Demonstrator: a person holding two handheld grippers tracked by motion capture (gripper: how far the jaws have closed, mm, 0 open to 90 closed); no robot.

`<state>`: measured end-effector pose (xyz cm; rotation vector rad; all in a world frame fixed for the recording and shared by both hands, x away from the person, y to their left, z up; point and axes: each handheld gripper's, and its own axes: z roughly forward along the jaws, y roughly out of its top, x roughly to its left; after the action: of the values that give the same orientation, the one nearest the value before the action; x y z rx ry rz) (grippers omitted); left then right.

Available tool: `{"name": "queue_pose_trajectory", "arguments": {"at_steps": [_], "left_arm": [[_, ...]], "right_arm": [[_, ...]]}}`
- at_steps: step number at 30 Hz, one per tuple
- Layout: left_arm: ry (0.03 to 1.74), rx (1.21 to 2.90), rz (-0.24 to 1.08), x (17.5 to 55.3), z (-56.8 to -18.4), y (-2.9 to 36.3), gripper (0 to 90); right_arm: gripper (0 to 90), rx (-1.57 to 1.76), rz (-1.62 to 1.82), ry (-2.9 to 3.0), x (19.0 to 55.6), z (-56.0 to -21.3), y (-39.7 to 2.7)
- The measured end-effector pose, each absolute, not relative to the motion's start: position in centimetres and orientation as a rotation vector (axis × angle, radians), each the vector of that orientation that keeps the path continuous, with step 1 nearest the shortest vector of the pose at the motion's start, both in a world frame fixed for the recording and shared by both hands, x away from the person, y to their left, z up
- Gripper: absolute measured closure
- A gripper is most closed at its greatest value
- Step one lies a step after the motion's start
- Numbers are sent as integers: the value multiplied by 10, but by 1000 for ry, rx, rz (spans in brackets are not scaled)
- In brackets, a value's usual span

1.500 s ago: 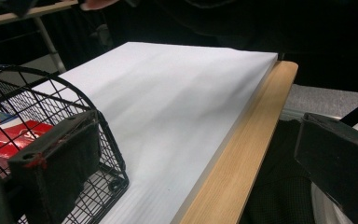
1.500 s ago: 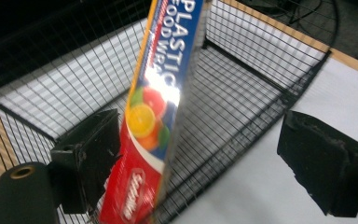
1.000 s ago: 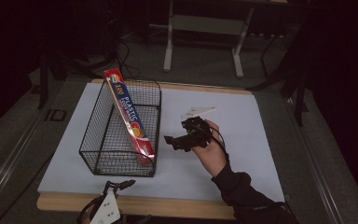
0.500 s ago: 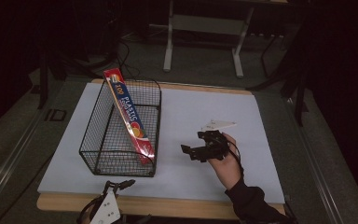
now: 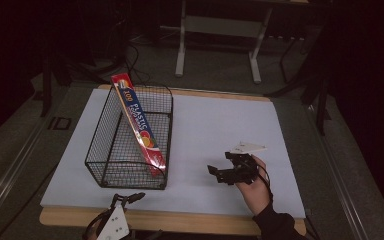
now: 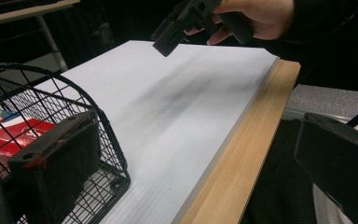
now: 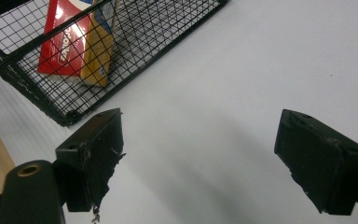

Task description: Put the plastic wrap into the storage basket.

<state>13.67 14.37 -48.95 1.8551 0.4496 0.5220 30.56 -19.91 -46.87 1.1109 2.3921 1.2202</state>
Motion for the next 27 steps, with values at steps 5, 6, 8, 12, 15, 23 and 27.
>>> {"name": "queue_pose_trajectory", "arguments": {"at_steps": [5, 6, 8, 12, 15, 23, 27], "left_arm": [[453, 1854, 521, 137, -490, 144, 9], [452, 1855, 521, 137, -490, 143, 10], [452, 1855, 521, 137, -490, 143, 9], [452, 1855, 521, 137, -490, 143, 9], [453, 1859, 519, 138, -490, 143, 10], [453, 1864, 518, 137, -490, 143, 9], [452, 1865, 519, 138, -490, 143, 10]], "right_arm": [[151, 1074, 1245, 2415, 298, -473, -205], [151, 1072, 1239, 2415, 296, -473, -206], [151, 1071, 1244, 2417, 292, -474, -209], [151, 1068, 1225, 2409, 286, -476, -217], [151, 1074, 1209, 2399, 284, -478, -222], [151, 1050, 1191, 2350, 283, -482, -231], [150, 1029, 1202, 2327, 283, -481, -232]]}}
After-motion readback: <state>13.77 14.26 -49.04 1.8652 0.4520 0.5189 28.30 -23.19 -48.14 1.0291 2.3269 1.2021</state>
